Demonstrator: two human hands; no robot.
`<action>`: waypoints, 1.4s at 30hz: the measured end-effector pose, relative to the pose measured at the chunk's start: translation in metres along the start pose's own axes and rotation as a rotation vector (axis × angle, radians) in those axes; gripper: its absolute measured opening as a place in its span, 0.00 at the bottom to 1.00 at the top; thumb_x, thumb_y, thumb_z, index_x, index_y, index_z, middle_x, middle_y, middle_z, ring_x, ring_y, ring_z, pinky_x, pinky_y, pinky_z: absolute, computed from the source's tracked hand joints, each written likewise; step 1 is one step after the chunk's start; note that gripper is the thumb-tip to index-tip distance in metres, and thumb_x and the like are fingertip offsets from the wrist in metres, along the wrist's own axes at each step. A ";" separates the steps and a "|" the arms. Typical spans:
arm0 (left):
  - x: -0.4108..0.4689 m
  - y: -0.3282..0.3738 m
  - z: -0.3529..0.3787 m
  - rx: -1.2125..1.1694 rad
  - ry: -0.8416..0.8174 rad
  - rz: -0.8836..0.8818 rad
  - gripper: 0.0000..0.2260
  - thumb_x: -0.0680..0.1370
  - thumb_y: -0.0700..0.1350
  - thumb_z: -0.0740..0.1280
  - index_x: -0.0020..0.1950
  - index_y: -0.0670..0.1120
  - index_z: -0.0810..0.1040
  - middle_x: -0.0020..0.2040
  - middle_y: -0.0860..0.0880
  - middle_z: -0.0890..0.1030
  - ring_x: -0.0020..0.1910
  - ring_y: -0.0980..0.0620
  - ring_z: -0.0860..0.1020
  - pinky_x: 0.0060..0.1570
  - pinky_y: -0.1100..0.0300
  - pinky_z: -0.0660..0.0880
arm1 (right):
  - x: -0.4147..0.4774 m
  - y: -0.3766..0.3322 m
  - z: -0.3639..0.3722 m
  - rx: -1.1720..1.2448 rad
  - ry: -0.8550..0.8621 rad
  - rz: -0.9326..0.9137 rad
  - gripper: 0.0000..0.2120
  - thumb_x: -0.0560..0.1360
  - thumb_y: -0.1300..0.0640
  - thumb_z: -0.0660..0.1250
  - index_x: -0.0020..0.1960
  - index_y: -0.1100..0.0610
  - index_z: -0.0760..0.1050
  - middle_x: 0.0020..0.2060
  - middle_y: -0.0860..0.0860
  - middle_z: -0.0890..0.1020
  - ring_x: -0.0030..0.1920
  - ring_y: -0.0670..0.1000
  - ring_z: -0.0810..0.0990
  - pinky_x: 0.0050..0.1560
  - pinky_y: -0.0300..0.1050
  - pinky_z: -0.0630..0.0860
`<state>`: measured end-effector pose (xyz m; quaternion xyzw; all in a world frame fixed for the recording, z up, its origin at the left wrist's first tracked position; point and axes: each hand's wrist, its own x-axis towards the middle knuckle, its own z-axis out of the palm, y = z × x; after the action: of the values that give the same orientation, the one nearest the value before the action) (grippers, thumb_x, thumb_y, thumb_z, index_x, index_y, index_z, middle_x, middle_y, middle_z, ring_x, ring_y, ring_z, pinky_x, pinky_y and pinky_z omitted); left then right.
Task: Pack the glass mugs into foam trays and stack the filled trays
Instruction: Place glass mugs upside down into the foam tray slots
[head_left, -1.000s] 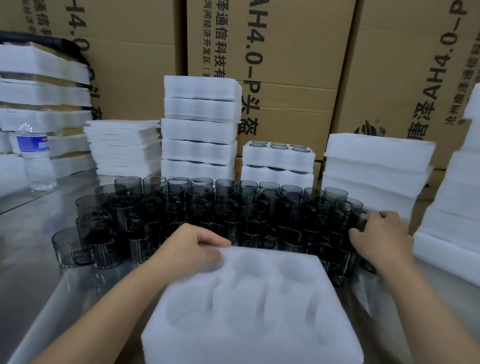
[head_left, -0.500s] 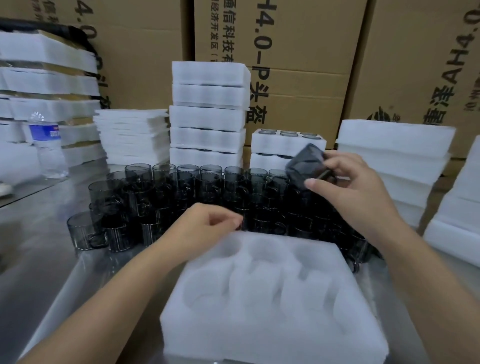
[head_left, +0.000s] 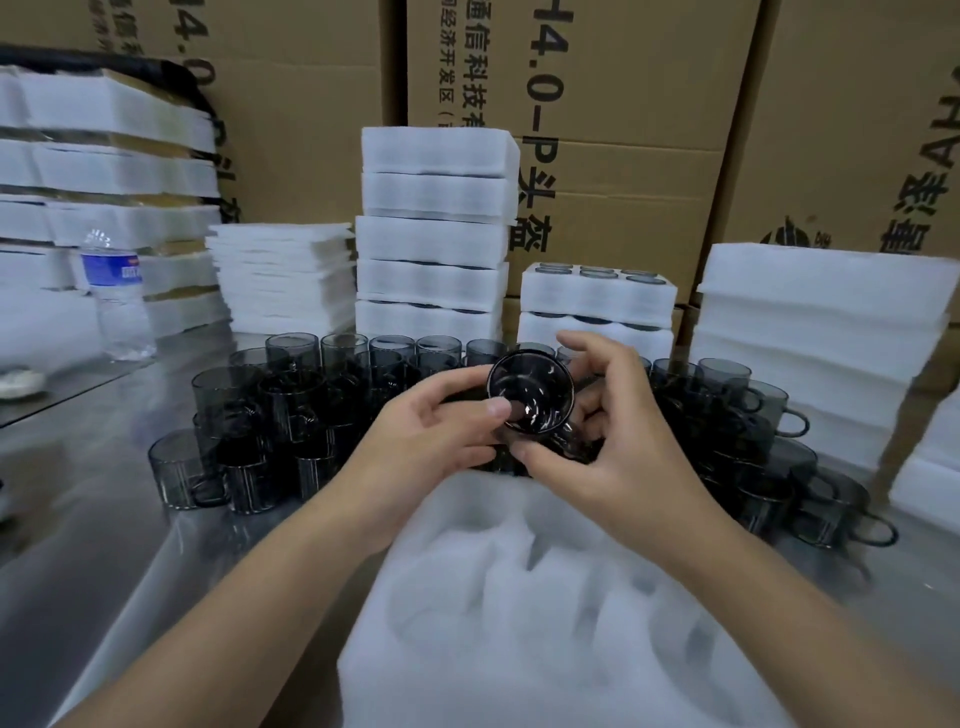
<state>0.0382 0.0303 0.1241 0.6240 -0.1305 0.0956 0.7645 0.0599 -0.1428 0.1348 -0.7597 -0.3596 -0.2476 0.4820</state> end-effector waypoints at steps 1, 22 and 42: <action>0.001 0.000 -0.001 -0.006 0.019 0.001 0.19 0.67 0.47 0.73 0.57 0.50 0.78 0.48 0.47 0.85 0.44 0.55 0.83 0.39 0.67 0.77 | -0.001 0.001 -0.001 0.017 -0.022 0.022 0.32 0.64 0.52 0.73 0.60 0.34 0.61 0.52 0.41 0.68 0.43 0.44 0.74 0.44 0.31 0.72; 0.000 0.002 -0.005 -0.116 -0.003 -0.178 0.14 0.65 0.50 0.74 0.50 0.50 0.85 0.53 0.47 0.84 0.49 0.55 0.82 0.58 0.57 0.73 | -0.004 0.012 0.001 0.102 -0.208 0.106 0.33 0.63 0.49 0.78 0.61 0.33 0.66 0.52 0.31 0.68 0.43 0.43 0.75 0.40 0.32 0.74; 0.000 -0.001 -0.007 -0.138 0.029 -0.148 0.26 0.66 0.40 0.68 0.64 0.40 0.76 0.58 0.41 0.81 0.51 0.52 0.80 0.55 0.61 0.74 | -0.003 0.010 -0.002 0.088 -0.226 0.149 0.38 0.63 0.51 0.79 0.64 0.32 0.64 0.54 0.25 0.69 0.34 0.39 0.74 0.37 0.27 0.69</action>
<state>0.0396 0.0365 0.1217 0.5763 -0.0793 0.0387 0.8124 0.0655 -0.1481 0.1275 -0.7854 -0.3647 -0.1079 0.4883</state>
